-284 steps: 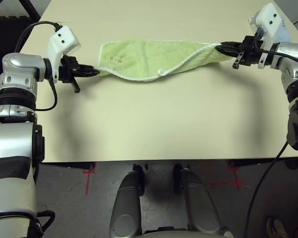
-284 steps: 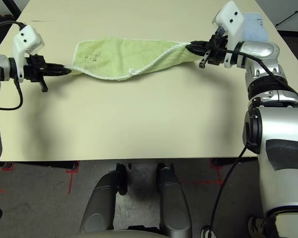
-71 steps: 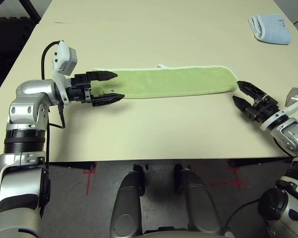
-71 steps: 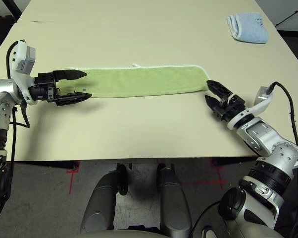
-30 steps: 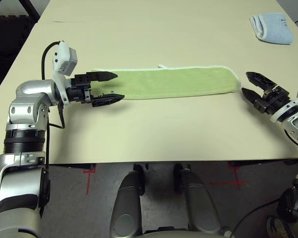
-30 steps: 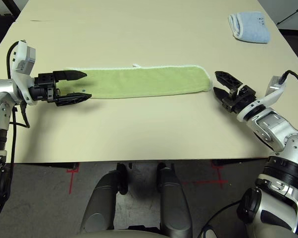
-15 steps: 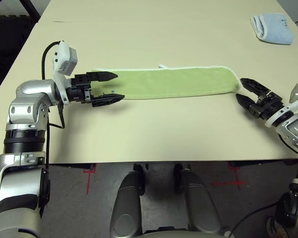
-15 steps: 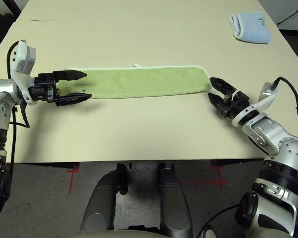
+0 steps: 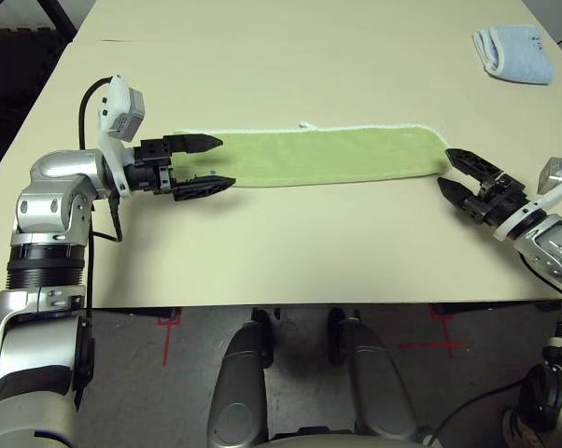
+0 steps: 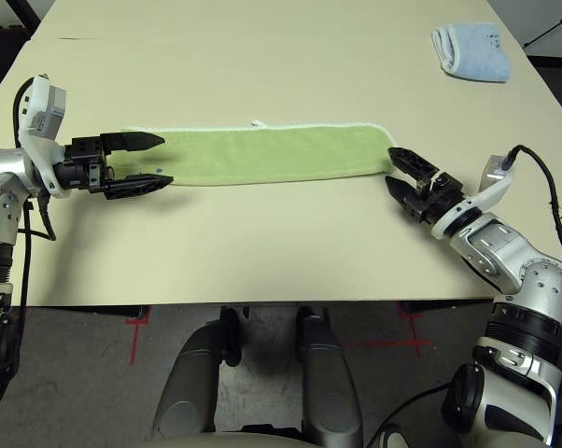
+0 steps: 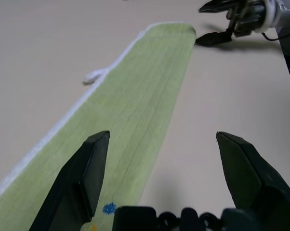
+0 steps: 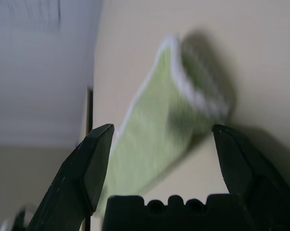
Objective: Fold the towel and set it aside.
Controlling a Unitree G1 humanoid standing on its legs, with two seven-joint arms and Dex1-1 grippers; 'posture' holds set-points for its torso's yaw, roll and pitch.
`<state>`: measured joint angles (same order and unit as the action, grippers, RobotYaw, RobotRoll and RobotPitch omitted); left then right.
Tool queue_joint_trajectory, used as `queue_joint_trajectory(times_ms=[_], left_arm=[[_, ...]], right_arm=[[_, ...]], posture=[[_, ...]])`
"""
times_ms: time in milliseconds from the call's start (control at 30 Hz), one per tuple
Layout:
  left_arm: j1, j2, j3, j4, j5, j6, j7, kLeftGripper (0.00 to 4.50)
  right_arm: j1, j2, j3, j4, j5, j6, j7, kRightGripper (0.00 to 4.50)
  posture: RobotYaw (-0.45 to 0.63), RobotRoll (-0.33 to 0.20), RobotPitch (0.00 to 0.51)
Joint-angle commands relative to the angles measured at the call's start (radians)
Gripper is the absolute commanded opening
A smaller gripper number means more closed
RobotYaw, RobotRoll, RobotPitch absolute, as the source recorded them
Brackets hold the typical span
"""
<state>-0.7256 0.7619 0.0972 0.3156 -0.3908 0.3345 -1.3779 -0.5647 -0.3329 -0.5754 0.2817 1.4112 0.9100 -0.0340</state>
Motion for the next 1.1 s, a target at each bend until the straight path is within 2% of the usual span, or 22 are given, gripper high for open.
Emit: queue_joint_trajectory(times_ms=[33, 233, 533, 633, 833, 967, 1100], left_arm=[[0.014, 0.006, -0.015, -0.028, -0.006, 0.005, -0.005, 4.48], [0.025, 0.011, -0.012, -0.048, -0.015, 0.018, 0.001, 4.48], [0.027, 0.013, -0.012, -0.054, -0.019, 0.023, 0.005, 4.48], [0.026, 0.010, -0.015, -0.050, -0.018, 0.020, 0.004, 4.48], [0.015, 0.003, -0.023, -0.032, -0.016, 0.011, 0.000, 4.48], [0.011, 0.001, -0.025, -0.027, -0.015, 0.008, -0.004, 4.48], [0.013, 0.002, -0.026, -0.026, -0.016, 0.008, -0.008, 4.48]], right_arm=[[-0.085, 0.078, 0.095, 0.102, -0.156, -0.104, 0.022, 4.48], [-0.135, 0.091, 0.090, 0.162, -0.225, -0.130, 0.074, 4.48], [-0.145, 0.096, 0.072, 0.175, -0.258, -0.119, 0.097, 4.48], [-0.056, 0.035, 0.013, 0.069, -0.183, -0.033, 0.074, 4.48], [0.065, 0.004, -0.047, -0.082, -0.043, 0.075, -0.018, 4.48], [0.118, 0.015, -0.059, -0.150, 0.016, 0.075, -0.083, 4.48], [0.155, 0.010, -0.076, -0.179, 0.018, 0.021, -0.112, 4.48]], posture=[[-0.04, 0.000, 0.296], [-0.03, 0.000, 0.298], [-0.03, 0.000, 0.298], [-0.05, 0.000, 0.302], [-0.06, 0.000, 0.301], [-0.06, 0.000, 0.301], [-0.07, 0.000, 0.297]])
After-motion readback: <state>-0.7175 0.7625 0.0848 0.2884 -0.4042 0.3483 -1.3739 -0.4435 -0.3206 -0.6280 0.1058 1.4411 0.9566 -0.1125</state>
